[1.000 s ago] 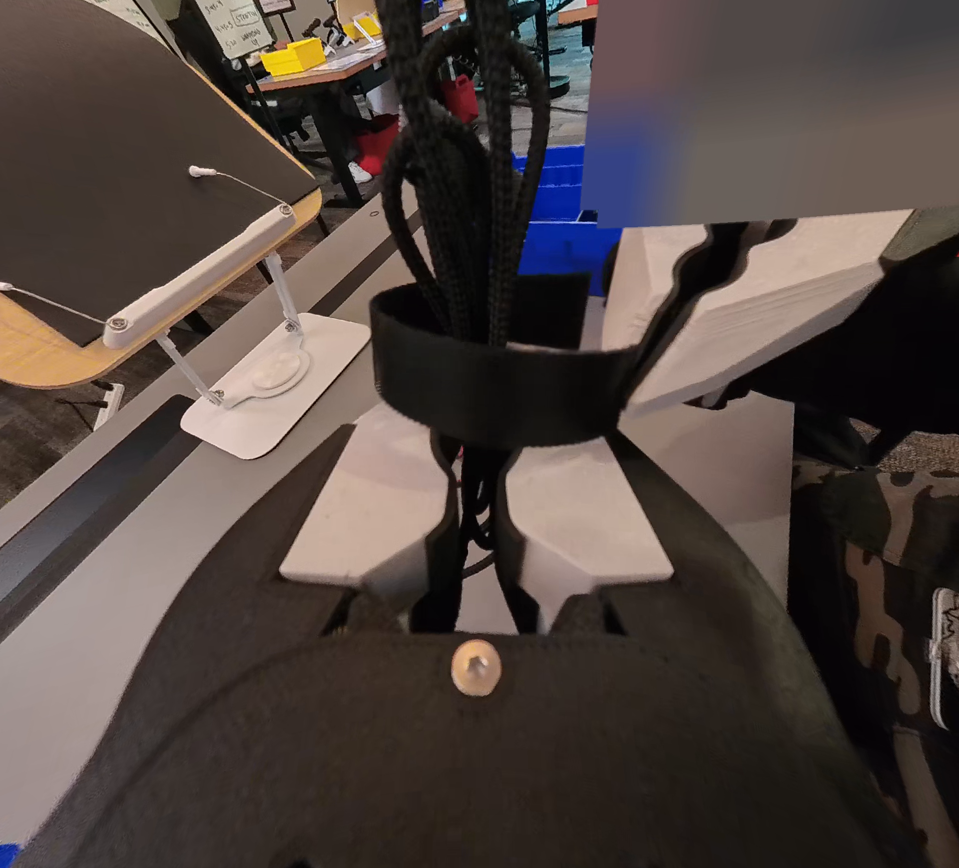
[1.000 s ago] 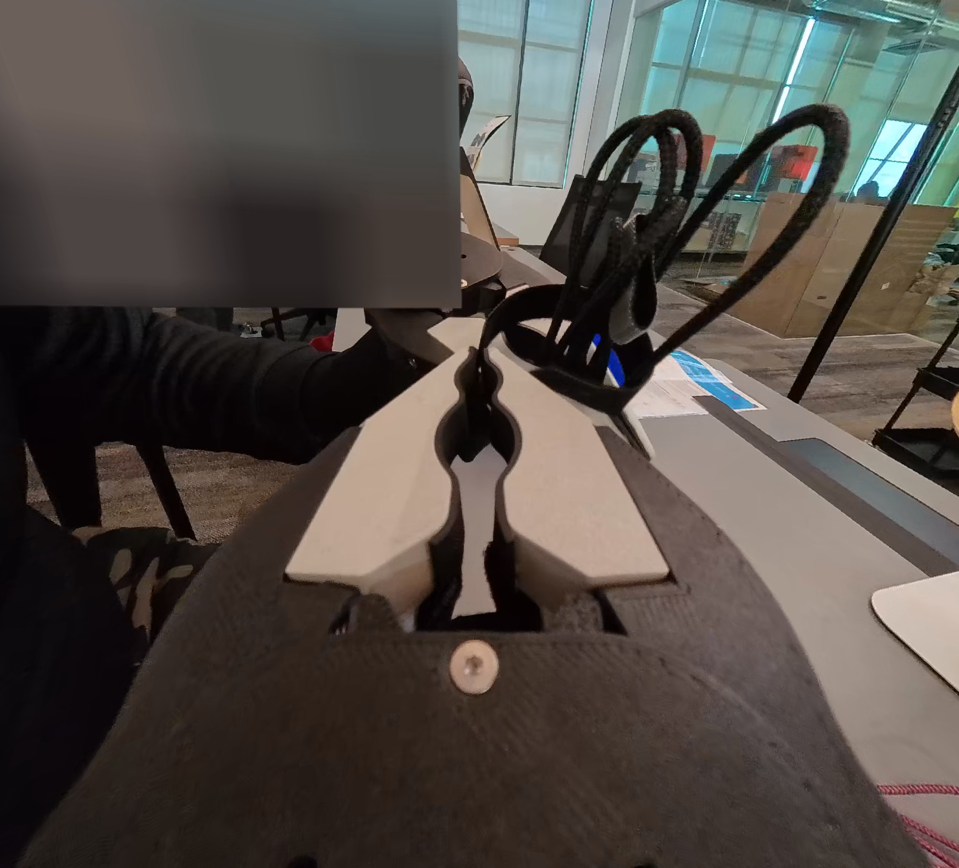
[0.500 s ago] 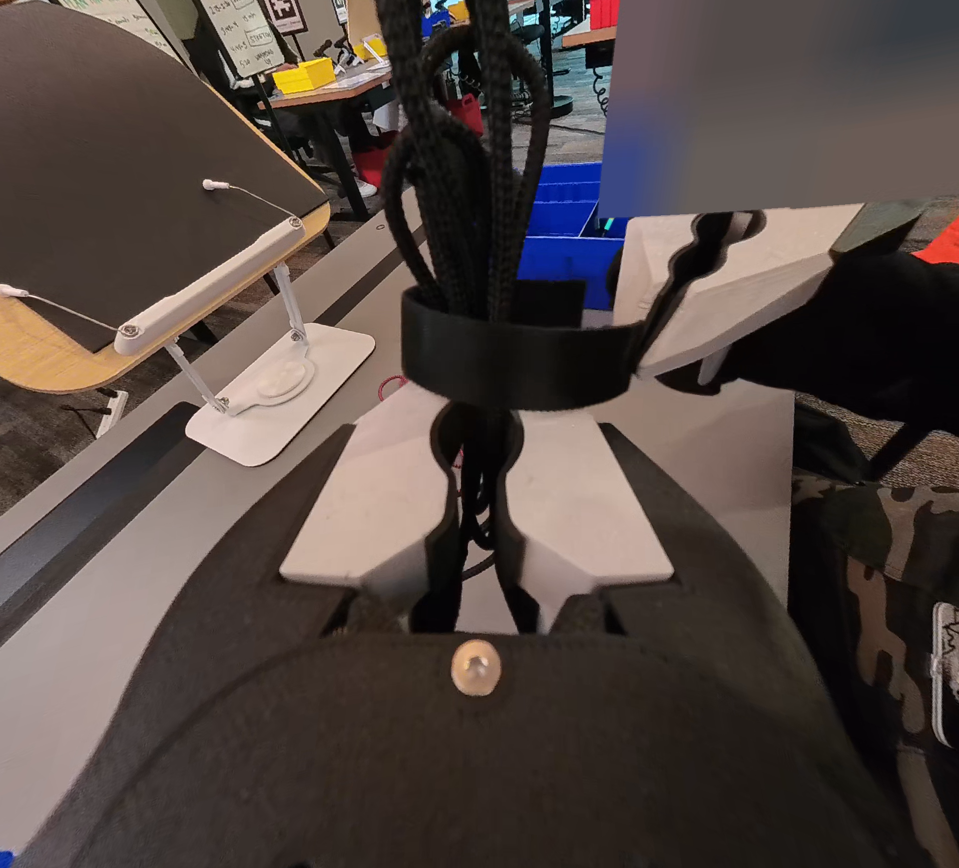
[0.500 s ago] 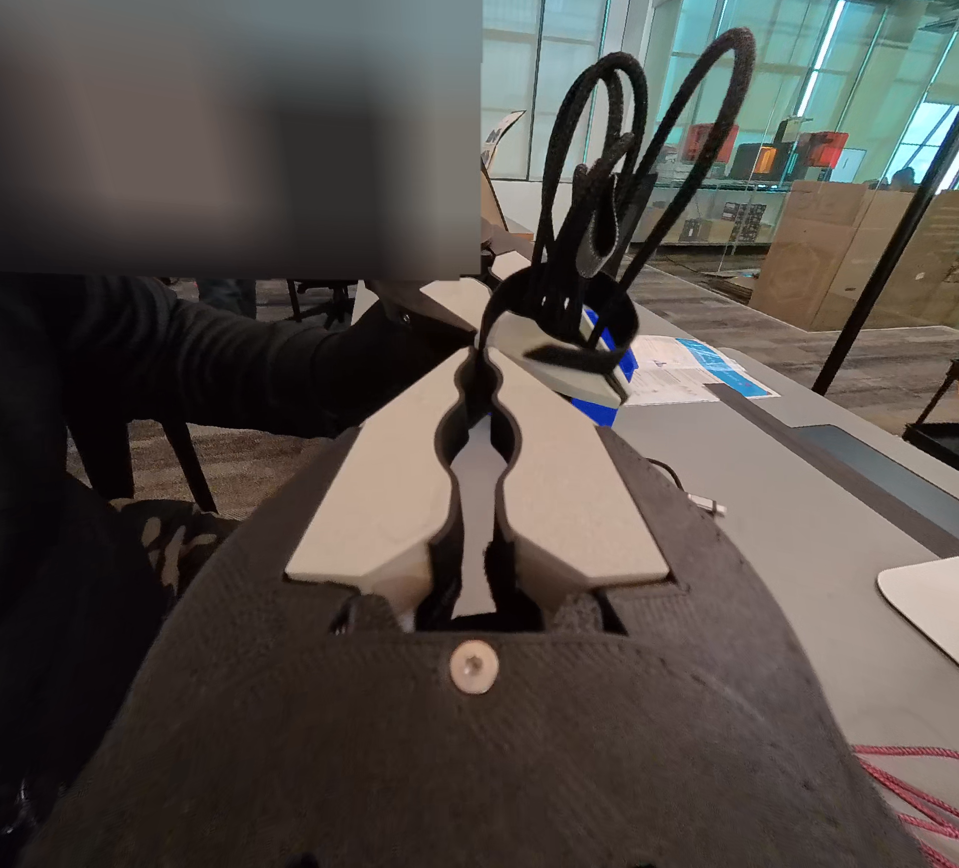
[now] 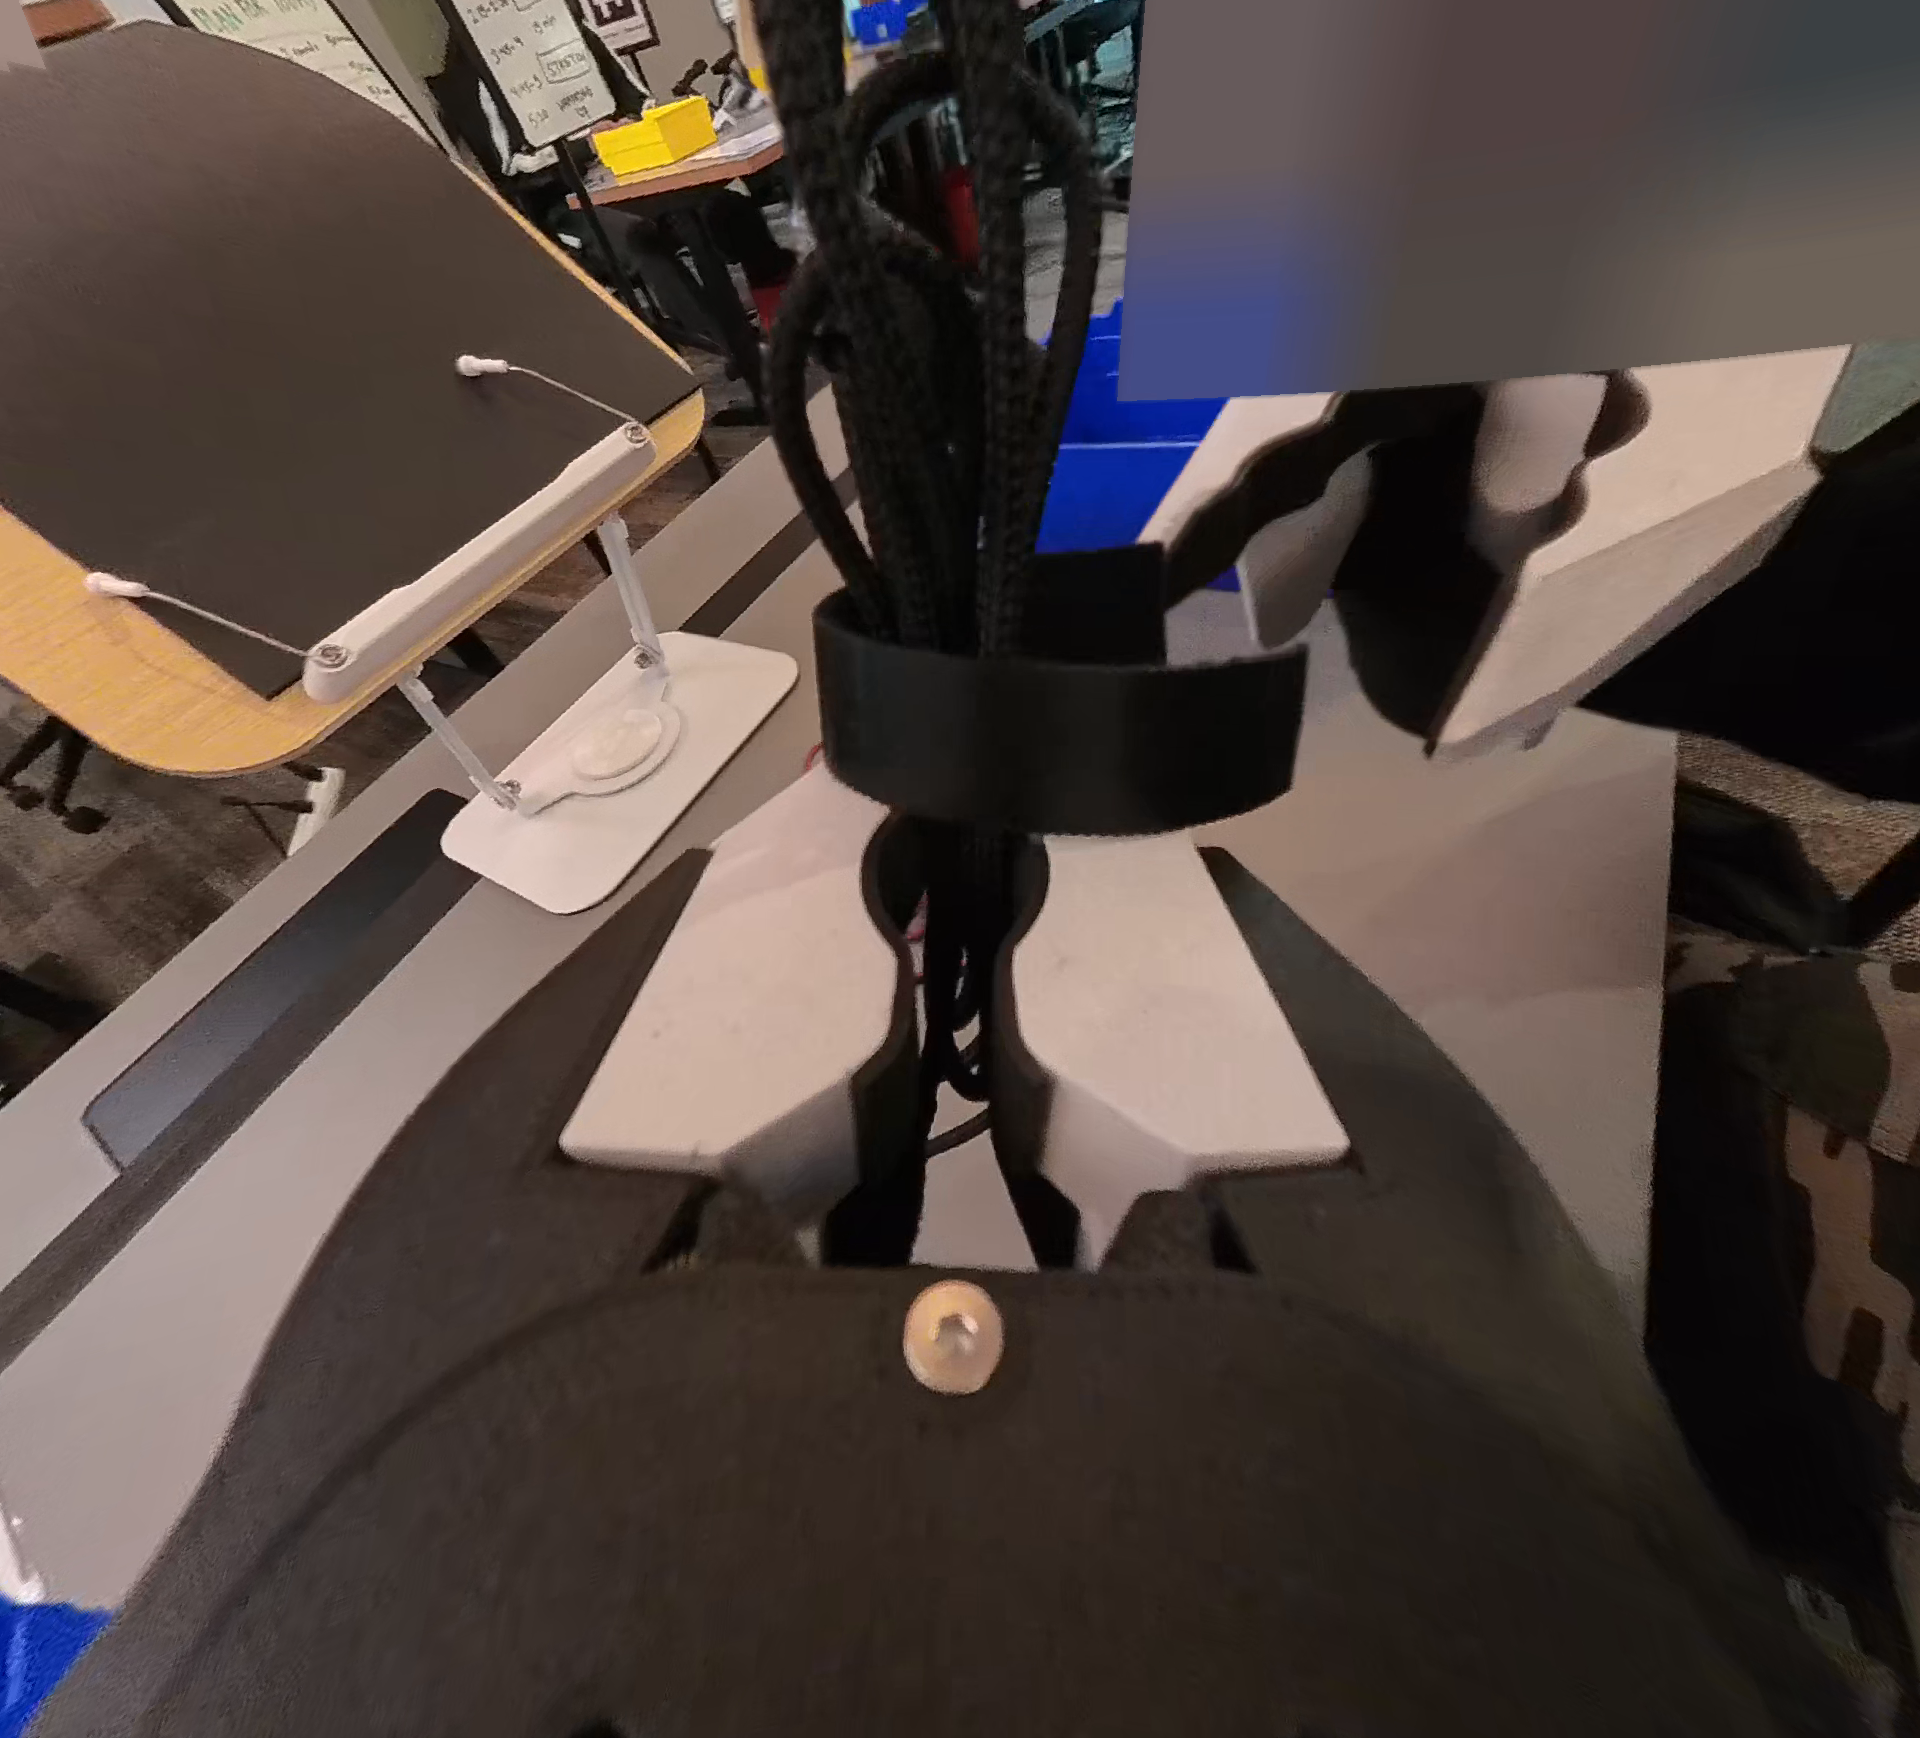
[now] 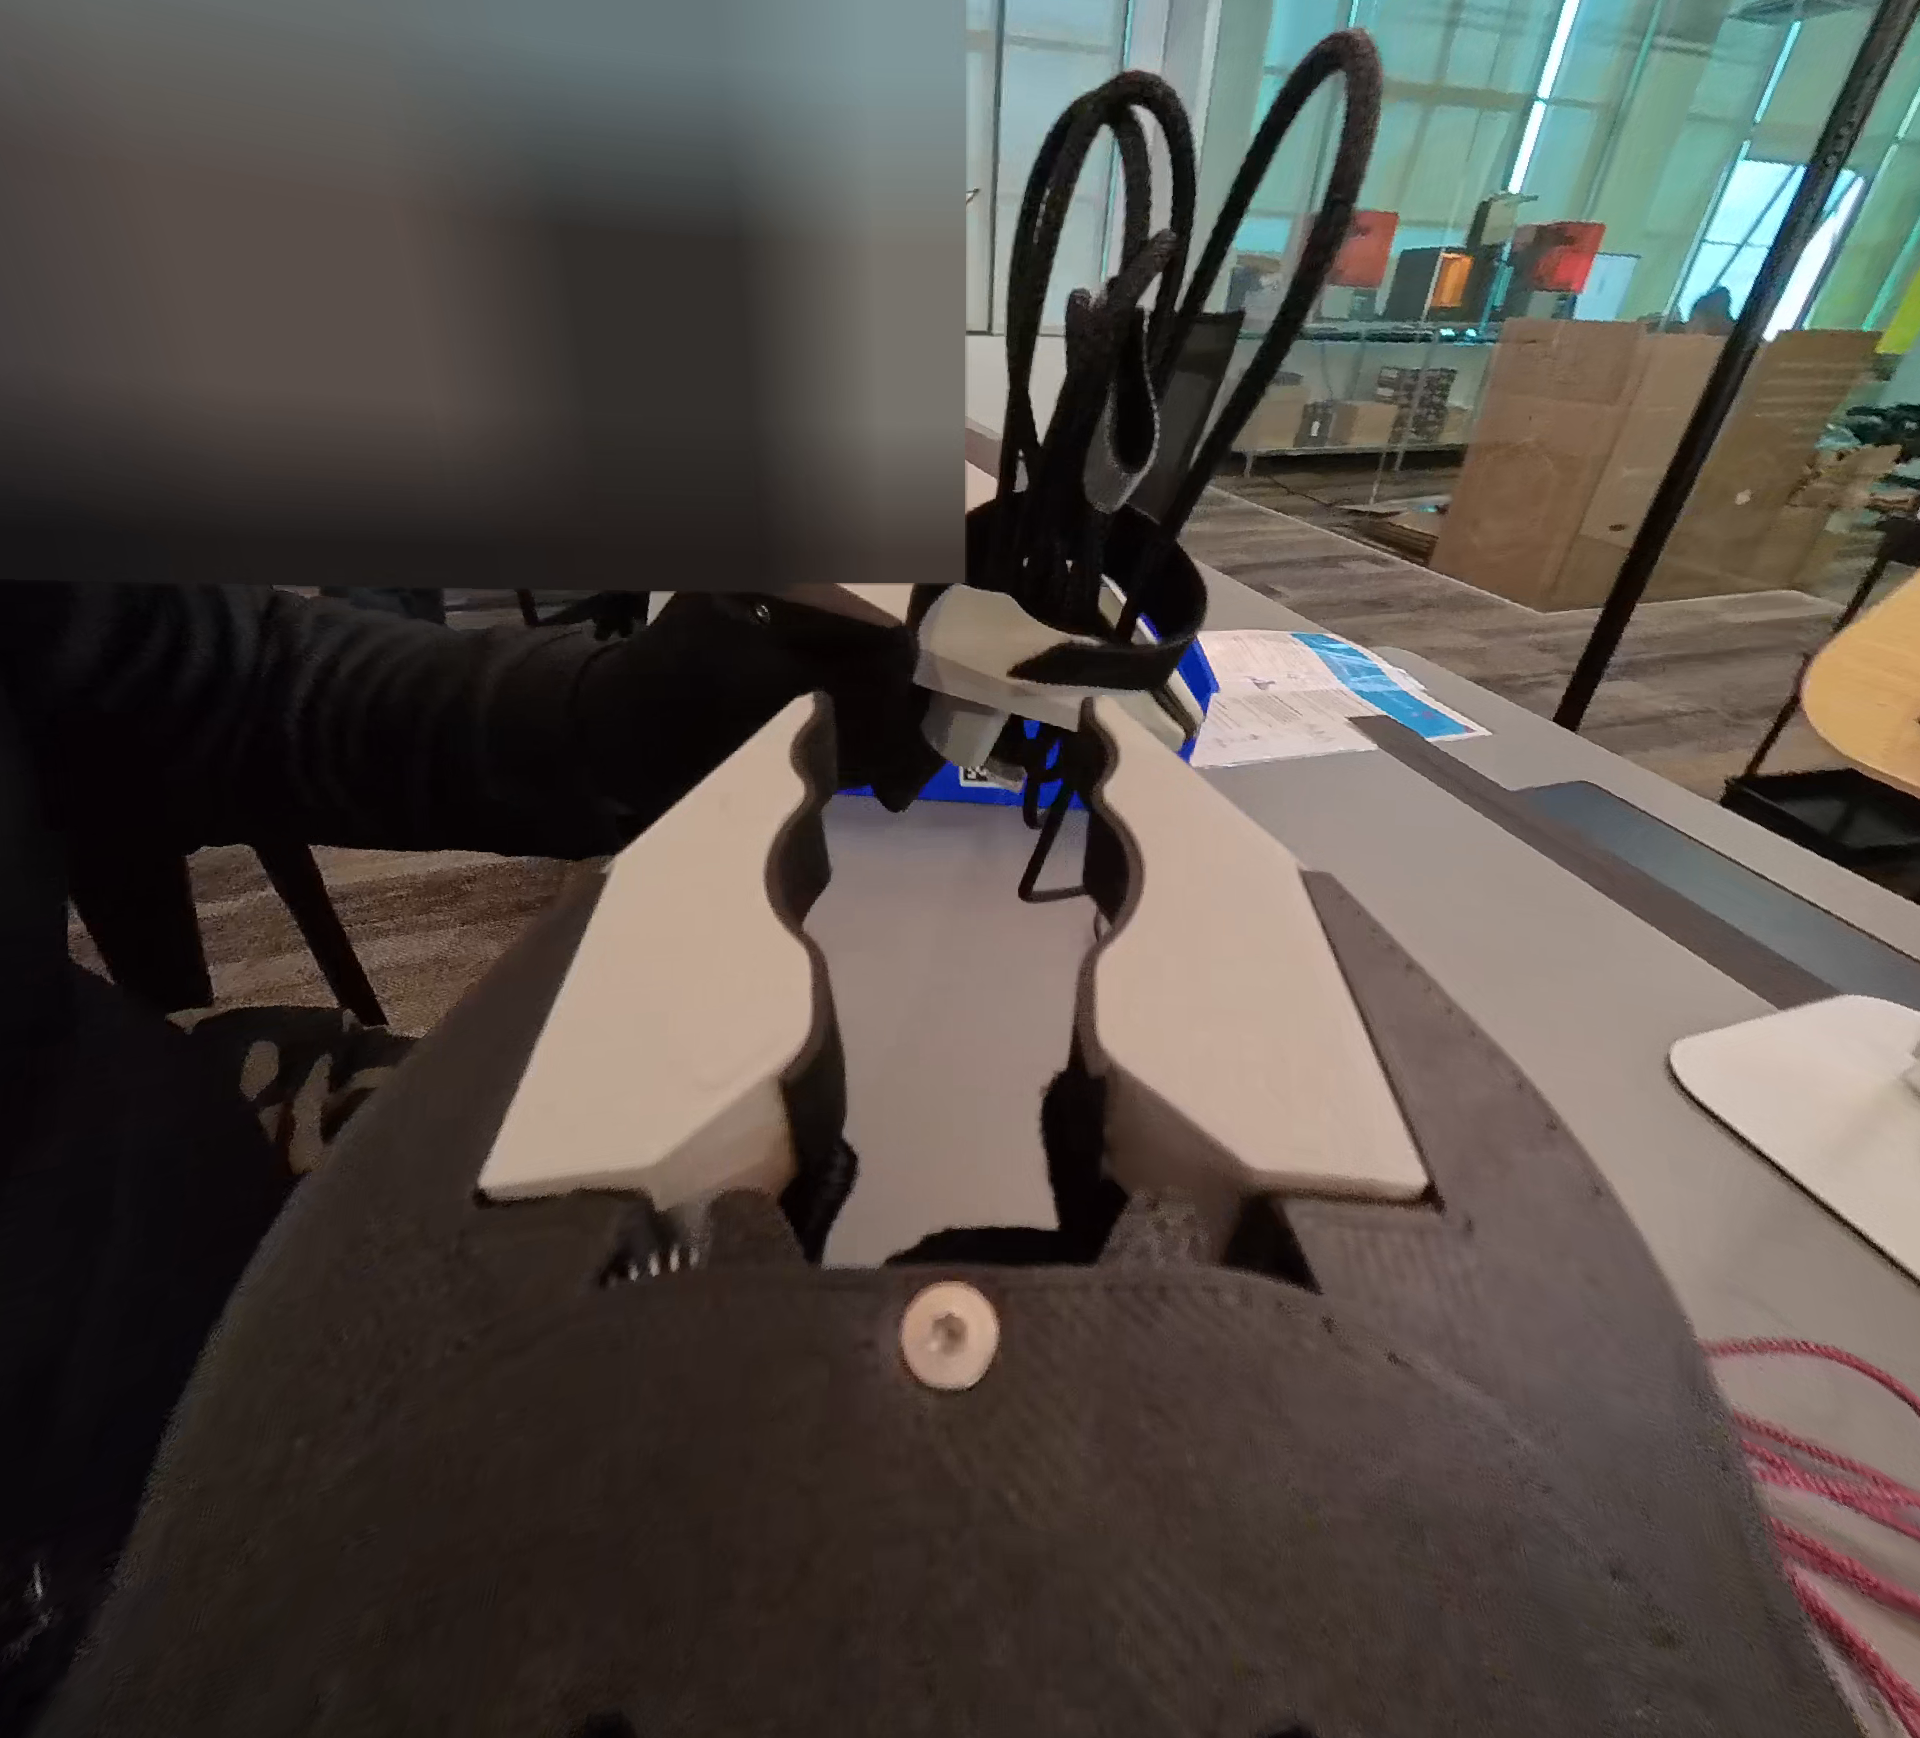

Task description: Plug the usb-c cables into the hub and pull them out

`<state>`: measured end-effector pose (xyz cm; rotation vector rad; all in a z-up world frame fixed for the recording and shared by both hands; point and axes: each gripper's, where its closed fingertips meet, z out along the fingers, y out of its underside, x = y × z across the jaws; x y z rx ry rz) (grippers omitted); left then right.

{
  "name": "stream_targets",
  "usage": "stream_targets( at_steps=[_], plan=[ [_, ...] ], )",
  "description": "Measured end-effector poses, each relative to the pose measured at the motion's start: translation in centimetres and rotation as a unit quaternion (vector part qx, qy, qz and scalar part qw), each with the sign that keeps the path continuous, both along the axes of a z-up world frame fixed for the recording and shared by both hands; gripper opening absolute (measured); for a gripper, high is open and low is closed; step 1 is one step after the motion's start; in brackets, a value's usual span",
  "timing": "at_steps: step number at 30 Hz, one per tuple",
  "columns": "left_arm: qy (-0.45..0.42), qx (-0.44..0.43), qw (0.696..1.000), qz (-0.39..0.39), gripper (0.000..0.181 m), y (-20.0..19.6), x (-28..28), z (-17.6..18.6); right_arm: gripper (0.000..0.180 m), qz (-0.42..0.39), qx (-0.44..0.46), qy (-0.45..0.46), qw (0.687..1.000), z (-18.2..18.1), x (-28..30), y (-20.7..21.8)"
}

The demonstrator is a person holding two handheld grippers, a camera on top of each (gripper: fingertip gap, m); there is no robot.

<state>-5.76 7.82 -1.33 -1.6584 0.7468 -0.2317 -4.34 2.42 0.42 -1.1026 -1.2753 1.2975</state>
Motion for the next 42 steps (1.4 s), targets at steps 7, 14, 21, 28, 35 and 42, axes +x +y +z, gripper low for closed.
stream_targets(
  at_steps=[7,14,21,28,35,42],
  plan=[
    [0.050,0.018,0.998,0.036,0.000,0.5,0.0,-0.1,0.093,-0.033,-0.054,-0.011,0.998,0.4,-1.1,1.4],
    [0.051,0.021,0.997,0.055,0.000,0.4,-0.3,0.4,0.052,-0.039,-0.061,0.004,0.997,1.3,-2.2,1.1],
    [0.067,0.025,0.994,0.078,0.000,0.6,-0.9,0.4,0.059,-0.054,-0.058,-0.003,0.997,1.4,-2.8,1.0],
    [0.086,0.024,0.990,0.105,0.000,1.0,-1.5,0.0,0.062,-0.079,-0.036,-0.017,0.996,0.9,-3.4,1.3],
    [0.089,0.021,0.989,0.113,0.000,1.2,-1.5,-0.3,0.040,-0.098,-0.045,-0.013,0.994,0.5,-3.2,2.4],
    [0.076,0.015,0.990,0.116,0.000,1.3,-1.8,-0.3,0.039,-0.081,-0.055,-0.011,0.995,0.4,-3.2,2.4]
  ],
)
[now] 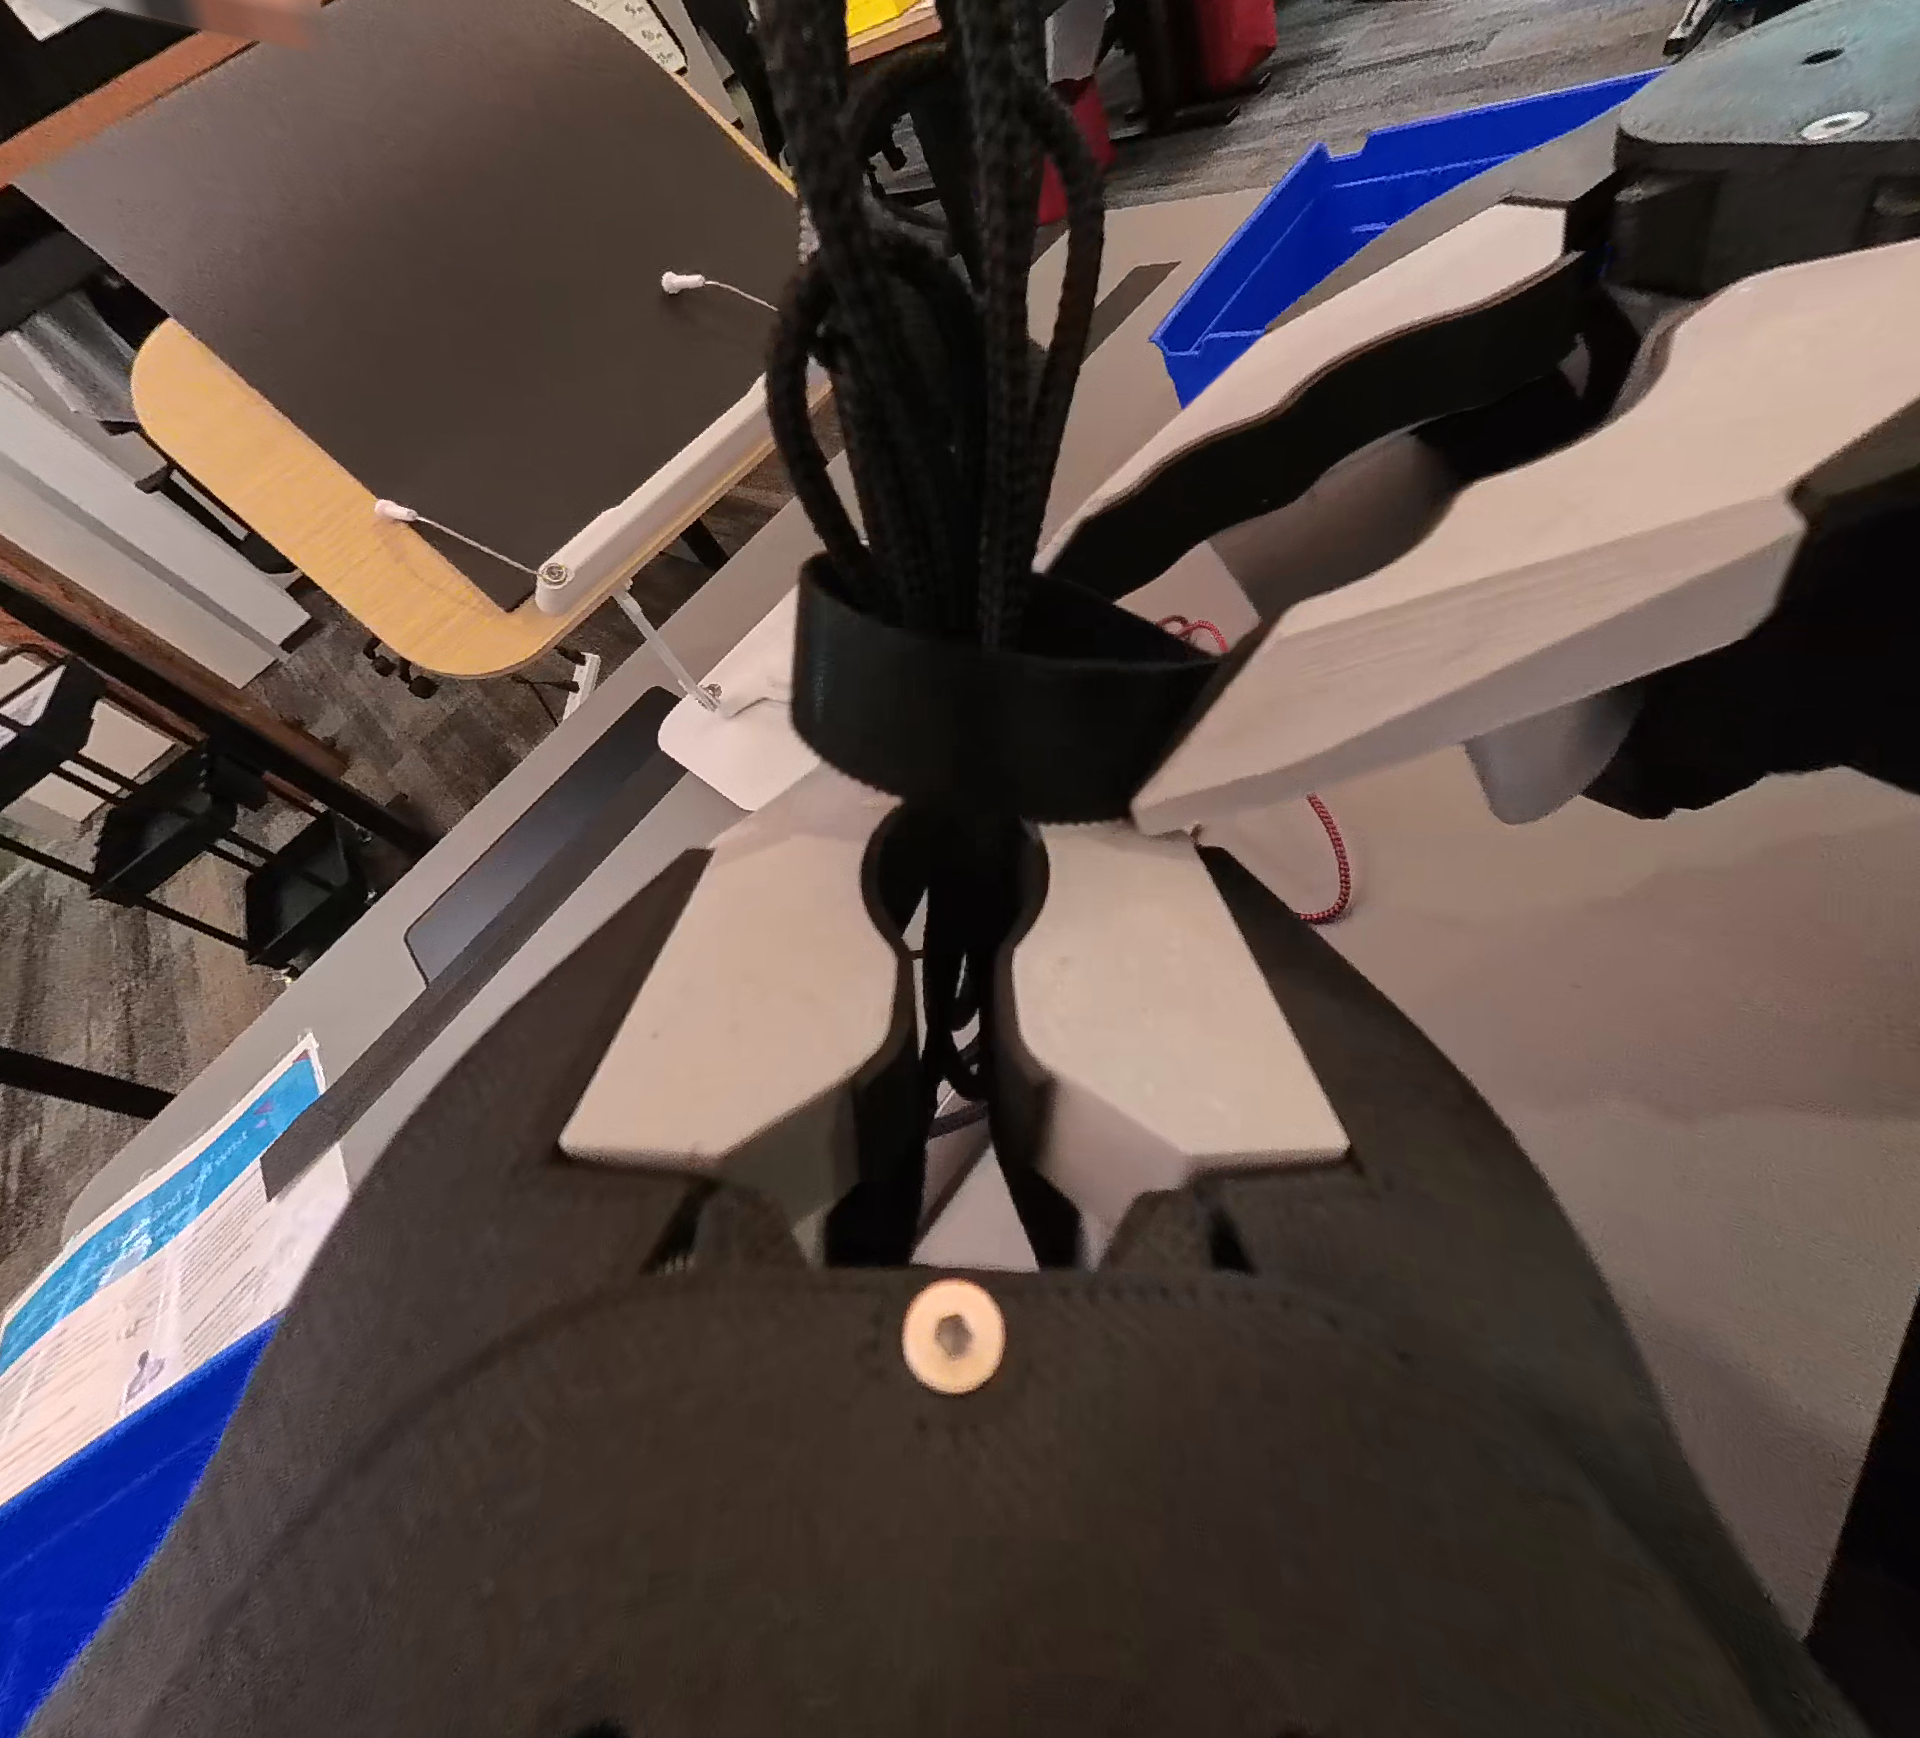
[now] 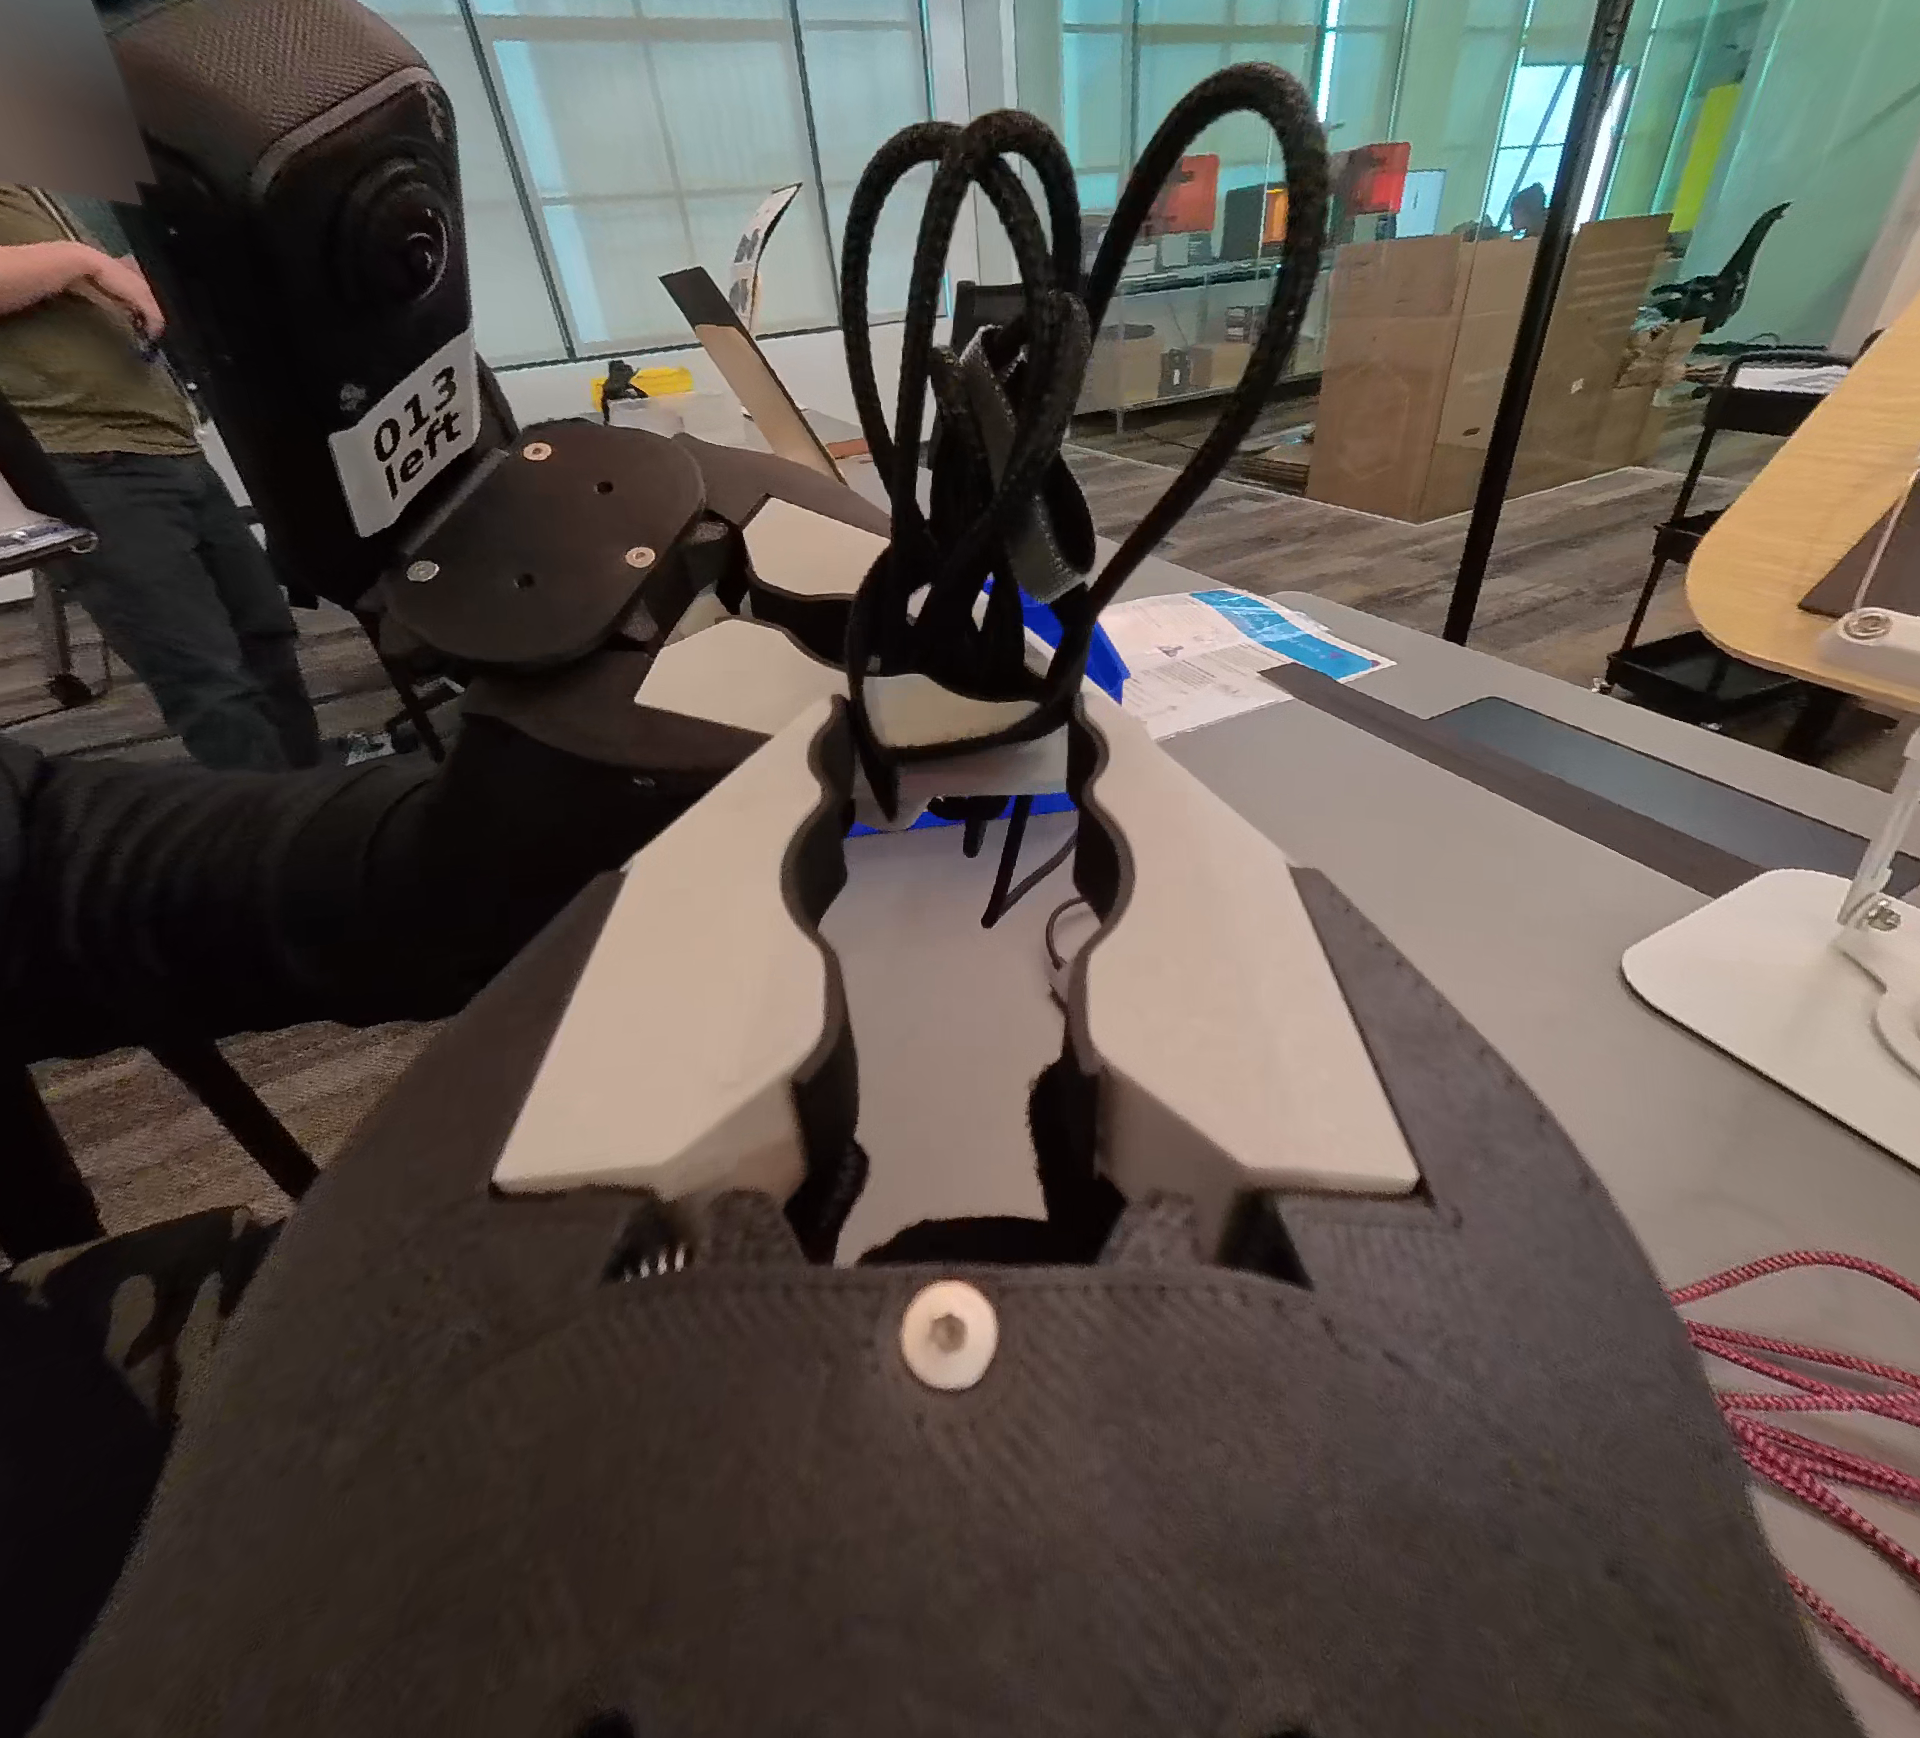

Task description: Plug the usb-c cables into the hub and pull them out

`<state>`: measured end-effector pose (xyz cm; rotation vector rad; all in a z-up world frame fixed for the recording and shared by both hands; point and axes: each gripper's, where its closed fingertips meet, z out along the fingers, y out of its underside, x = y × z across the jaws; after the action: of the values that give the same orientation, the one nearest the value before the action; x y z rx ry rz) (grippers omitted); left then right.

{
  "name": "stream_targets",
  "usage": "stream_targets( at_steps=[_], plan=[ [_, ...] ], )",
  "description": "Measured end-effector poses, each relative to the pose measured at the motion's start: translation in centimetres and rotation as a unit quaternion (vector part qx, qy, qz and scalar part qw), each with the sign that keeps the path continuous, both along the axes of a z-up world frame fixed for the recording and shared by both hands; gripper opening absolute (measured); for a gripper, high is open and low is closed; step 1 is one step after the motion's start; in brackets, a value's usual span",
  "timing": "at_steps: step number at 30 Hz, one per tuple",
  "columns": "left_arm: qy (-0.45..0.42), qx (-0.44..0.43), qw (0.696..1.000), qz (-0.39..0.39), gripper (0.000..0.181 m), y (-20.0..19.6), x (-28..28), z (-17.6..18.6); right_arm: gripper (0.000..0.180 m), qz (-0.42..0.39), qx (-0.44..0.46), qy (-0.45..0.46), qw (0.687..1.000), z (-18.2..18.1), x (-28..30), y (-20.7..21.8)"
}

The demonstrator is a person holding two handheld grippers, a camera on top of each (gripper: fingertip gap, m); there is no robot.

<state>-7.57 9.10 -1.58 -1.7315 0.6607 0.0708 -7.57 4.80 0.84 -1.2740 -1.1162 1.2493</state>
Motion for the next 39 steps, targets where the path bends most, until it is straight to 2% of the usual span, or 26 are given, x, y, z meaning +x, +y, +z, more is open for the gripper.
stream_targets(
  at_steps=[4,15,23,26,32,39],
  plan=[
    [-0.003,-0.002,1.000,0.003,0.000,0.1,-0.2,-0.1,0.047,0.015,-0.005,0.000,1.000,-0.1,-0.1,-0.4],
    [0.007,0.001,1.000,0.007,0.000,0.2,-0.1,-0.2,0.055,0.011,-0.008,-0.002,1.000,0.0,-0.1,-0.5],
    [0.002,0.006,1.000,-0.009,0.000,-0.1,0.1,0.2,0.068,0.028,0.007,-0.004,1.000,-0.3,0.7,-0.5],
    [0.006,0.010,1.000,-0.012,0.000,-0.2,0.1,0.3,0.067,0.034,0.001,0.010,0.999,0.1,1.4,0.0],
    [0.010,0.019,0.997,-0.080,0.000,-1.3,2.1,0.8,0.058,0.089,0.068,0.023,0.993,1.7,2.0,-0.3],
    [-0.029,-0.012,0.981,-0.193,0.000,-3.4,4.2,1.2,0.061,0.215,0.110,0.057,0.969,2.6,2.9,-1.2]
  ],
)
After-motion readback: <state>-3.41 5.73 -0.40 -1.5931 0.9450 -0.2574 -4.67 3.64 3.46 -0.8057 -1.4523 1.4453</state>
